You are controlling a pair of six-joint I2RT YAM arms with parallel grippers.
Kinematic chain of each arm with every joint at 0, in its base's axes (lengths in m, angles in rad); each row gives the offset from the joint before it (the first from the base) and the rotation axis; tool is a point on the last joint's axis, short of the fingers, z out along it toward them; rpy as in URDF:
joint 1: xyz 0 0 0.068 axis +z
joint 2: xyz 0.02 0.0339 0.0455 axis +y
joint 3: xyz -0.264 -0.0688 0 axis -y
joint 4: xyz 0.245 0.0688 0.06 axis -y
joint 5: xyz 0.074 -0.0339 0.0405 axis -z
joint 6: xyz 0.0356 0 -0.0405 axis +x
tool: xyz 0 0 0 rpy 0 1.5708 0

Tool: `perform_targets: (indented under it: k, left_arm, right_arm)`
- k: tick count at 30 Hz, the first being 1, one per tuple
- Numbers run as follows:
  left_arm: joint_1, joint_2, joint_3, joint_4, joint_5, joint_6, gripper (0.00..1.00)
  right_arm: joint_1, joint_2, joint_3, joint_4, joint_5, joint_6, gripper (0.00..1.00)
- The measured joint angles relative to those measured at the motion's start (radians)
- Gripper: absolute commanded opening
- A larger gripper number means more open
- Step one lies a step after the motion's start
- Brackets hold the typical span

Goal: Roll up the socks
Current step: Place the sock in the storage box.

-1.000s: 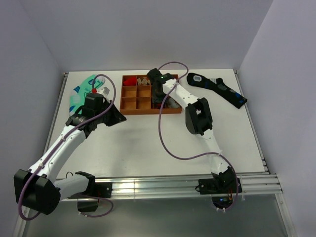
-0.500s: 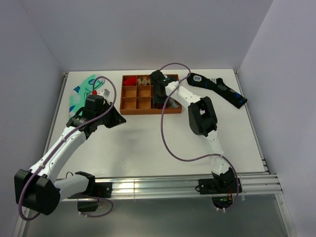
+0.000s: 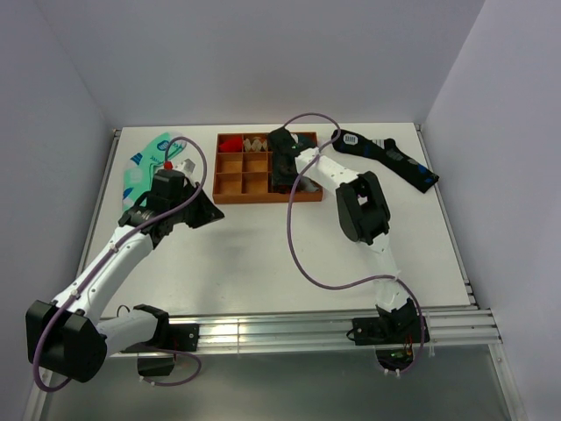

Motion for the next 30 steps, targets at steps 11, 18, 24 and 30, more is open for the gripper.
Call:
perform_targets:
  k: [11, 18, 24, 30]
  left_arm:
    - [0.0, -0.002, -0.023, 0.0, 0.0, 0.0, 0.09]
    - [0.0, -0.005, -0.026, 0.004, 0.005, -0.003, 0.09]
    - [0.0, -0.006, -0.039, 0.008, 0.006, -0.003, 0.09]
    - [0.0, 0.002, -0.049, 0.046, 0.0, -0.009, 0.11]
  right_arm:
    - [0.005, -0.056, -0.11, 0.083, -0.014, -0.007, 0.1]
    - [0.007, -0.067, -0.128, 0.081, -0.029, -0.016, 0.14]
    - [0.007, -0.069, -0.13, 0.084, -0.029, -0.014, 0.25]
    - [0.007, -0.077, -0.14, 0.095, -0.029, -0.007, 0.27]
